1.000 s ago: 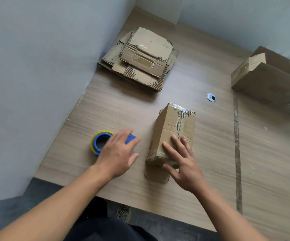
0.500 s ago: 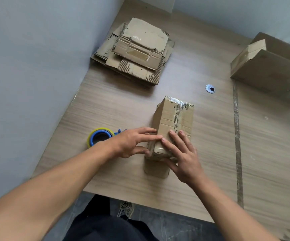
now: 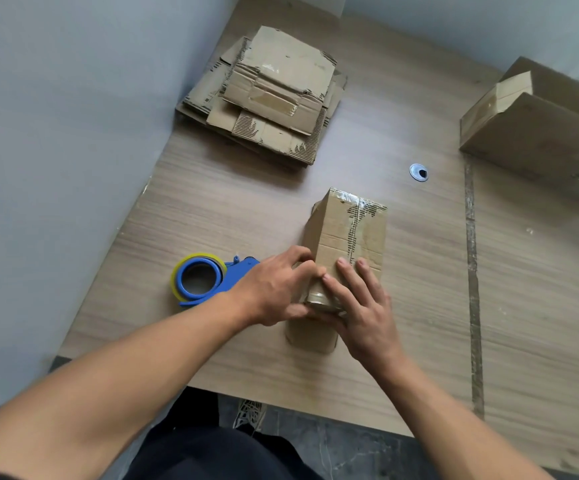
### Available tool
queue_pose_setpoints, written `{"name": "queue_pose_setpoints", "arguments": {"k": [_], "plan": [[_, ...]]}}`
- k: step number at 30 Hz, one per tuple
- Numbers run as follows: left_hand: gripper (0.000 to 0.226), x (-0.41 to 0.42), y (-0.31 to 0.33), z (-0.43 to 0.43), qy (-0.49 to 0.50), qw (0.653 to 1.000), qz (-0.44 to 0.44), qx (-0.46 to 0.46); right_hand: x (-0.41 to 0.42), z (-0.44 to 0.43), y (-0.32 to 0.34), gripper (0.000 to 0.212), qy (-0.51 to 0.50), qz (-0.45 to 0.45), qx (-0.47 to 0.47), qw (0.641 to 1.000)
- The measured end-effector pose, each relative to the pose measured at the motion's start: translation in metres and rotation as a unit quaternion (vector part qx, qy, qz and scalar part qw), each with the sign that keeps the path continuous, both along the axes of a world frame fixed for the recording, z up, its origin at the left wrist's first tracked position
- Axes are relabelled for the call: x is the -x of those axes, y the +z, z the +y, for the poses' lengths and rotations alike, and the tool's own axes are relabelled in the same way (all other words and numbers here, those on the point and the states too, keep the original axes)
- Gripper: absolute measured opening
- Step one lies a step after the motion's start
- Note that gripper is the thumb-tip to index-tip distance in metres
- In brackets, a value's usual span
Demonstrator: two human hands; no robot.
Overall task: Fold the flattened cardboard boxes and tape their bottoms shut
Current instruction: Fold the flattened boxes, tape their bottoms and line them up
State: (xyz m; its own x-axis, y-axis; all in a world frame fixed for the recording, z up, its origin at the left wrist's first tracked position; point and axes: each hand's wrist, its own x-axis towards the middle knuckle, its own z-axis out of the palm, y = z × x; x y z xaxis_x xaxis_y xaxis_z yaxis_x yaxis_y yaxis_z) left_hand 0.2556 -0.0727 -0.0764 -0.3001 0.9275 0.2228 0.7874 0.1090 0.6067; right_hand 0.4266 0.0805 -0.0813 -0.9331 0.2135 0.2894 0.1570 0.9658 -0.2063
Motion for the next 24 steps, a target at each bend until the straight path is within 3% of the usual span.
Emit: {"name": "queue_pose_setpoints", "arguments": {"k": [8, 14, 17, 21, 24], "plan": [[0.088, 0.011, -0.002, -0.003, -0.032, 0.998, 0.041, 0.040, -0.002, 0.013, 0.004, 0.060, 0.051, 0.000, -0.016, 0.999], [0.074, -0.005, -0.007, 0.004, 0.016, 0.999, 0.037, -0.005, -0.005, 0.003, 0.001, 0.055, 0.028, -0.025, 0.009, 0.999], [0.080, -0.011, -0.008, 0.001, 0.035, 0.999, -0.005, 0.014, -0.004, 0.002, 0.006, 0.053, 0.028, -0.037, 0.037, 0.998], [0.086, -0.009, 0.001, -0.002, 0.017, 0.986, -0.158, 0.054, -0.003, 0.008, 0.017, 0.056, 0.043, -0.054, 0.088, 0.994], [0.085, -0.004, 0.006, -0.003, -0.009, 0.980, -0.180, 0.079, -0.005, 0.013, 0.022, 0.059, 0.050, -0.068, 0.120, 0.989]]}}
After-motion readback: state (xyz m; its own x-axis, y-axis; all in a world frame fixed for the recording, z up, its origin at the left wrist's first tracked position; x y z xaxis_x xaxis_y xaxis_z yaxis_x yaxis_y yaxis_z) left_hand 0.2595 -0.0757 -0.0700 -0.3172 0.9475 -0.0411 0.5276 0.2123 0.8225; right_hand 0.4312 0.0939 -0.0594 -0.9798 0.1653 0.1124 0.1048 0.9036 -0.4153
